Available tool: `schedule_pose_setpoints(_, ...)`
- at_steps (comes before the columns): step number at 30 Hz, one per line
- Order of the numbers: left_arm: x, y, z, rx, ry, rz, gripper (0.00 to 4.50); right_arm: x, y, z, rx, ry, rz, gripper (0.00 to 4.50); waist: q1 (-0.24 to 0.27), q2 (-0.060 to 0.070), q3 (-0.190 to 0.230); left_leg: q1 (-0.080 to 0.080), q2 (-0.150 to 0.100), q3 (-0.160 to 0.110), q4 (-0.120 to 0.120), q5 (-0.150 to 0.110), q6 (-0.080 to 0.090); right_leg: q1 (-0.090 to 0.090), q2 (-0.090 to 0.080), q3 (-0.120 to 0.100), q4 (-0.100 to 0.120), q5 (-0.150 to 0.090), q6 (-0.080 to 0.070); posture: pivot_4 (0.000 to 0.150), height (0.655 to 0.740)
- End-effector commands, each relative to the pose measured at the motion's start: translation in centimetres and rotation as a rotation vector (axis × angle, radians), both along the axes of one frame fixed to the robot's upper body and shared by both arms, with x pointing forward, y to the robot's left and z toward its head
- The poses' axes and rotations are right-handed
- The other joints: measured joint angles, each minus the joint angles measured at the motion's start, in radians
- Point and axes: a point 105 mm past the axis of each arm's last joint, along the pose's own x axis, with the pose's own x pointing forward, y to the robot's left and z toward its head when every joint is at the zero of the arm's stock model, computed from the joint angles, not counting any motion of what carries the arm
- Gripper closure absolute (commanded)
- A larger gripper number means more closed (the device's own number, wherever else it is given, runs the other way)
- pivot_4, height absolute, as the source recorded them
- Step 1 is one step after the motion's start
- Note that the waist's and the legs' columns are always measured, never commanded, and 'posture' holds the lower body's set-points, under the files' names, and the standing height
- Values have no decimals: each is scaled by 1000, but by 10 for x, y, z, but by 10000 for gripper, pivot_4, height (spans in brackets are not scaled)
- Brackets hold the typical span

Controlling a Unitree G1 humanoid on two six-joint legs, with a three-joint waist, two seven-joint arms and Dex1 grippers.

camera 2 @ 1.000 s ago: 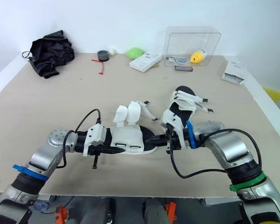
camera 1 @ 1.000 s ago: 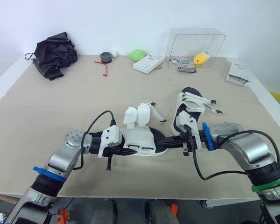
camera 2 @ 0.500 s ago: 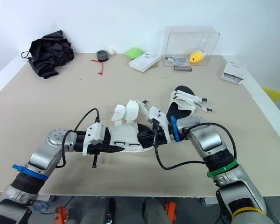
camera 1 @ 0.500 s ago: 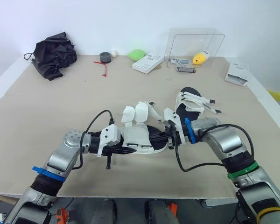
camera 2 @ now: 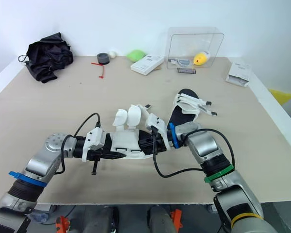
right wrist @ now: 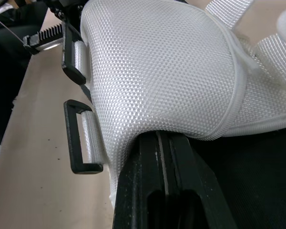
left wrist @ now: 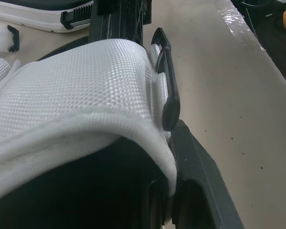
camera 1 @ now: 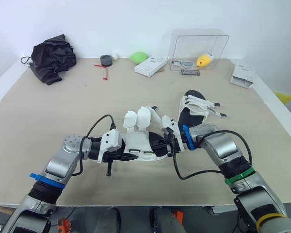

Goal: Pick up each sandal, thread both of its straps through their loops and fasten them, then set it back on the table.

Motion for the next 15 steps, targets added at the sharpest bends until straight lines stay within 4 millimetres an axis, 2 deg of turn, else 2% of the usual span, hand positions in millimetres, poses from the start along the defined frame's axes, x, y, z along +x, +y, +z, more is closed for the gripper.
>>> schedule_pose_setpoints(1,-7,-8,1,-22,3,-44,45000,-5,5,-14,-49,33,19,44873,-3,0,0,0,0,0,0,0,0,0,0,0,0,0,0,1500,7400)
schedule_pose_setpoints(6,-6,-5,1,-7,-12,-43,45000,-4,-1,-25,-123,66,0,44873,-5,0,-1,1,0,0,0,1,0,1,0,0,0,1,0,1500,7400)
schedule_pose_setpoints(13,8,-1,8,-26,-19,43,45000,-7,-6,-29,-149,81,14,44873,-5,0,-4,1,0,0,0,1,0,1,0,0,0,0,-1,1500,7400)
schedule_pose_setpoints(15,10,-1,11,-40,-7,48,38423,-6,-5,-27,-146,80,17,45000,-5,0,-5,1,0,0,0,1,0,1,-1,0,0,0,0,1500,7400)
